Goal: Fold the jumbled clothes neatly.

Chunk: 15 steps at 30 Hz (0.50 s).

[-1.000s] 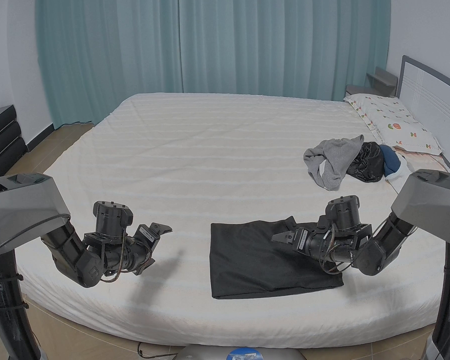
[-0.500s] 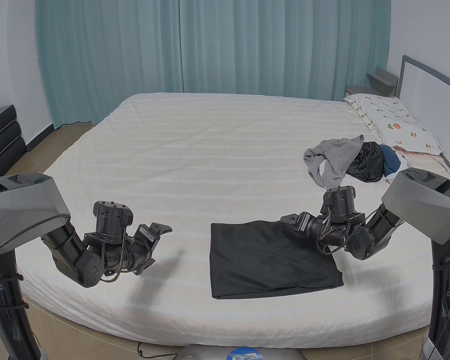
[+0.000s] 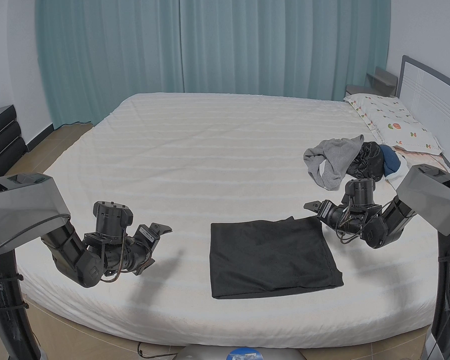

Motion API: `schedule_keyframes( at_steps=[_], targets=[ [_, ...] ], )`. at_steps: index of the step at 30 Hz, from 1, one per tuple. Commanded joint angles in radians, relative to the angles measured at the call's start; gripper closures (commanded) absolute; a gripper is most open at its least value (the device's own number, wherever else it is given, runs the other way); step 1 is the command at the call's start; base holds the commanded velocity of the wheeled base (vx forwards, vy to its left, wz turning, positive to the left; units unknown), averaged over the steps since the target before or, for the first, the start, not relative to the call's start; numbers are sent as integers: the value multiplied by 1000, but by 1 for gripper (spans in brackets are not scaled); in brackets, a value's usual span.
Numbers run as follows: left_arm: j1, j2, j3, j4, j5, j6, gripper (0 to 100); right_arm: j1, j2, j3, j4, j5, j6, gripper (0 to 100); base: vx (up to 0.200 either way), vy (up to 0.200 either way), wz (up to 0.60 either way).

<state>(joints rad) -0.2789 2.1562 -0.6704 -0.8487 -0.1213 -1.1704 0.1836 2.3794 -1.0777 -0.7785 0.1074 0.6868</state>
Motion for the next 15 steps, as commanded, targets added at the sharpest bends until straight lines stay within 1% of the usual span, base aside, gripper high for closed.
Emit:
schedule_keyframes(
  at_steps=[1,6,7,15],
  targets=[
    [0,1,-1,0,0,-2,0,-10,4,-8,-1,9,-1,0,0,0,0],
    [0,1,-1,0,0,0,0,-3,12,-15,1,29,-3,0,0,0,0],
    [0,1,-1,0,0,0,0,0,18,-15,2,31,-6,100,0,0,0],
    [0,1,-1,0,-1,-2,0,-3,54,-30,4,35,-20,100,0,0,0]
  ],
)
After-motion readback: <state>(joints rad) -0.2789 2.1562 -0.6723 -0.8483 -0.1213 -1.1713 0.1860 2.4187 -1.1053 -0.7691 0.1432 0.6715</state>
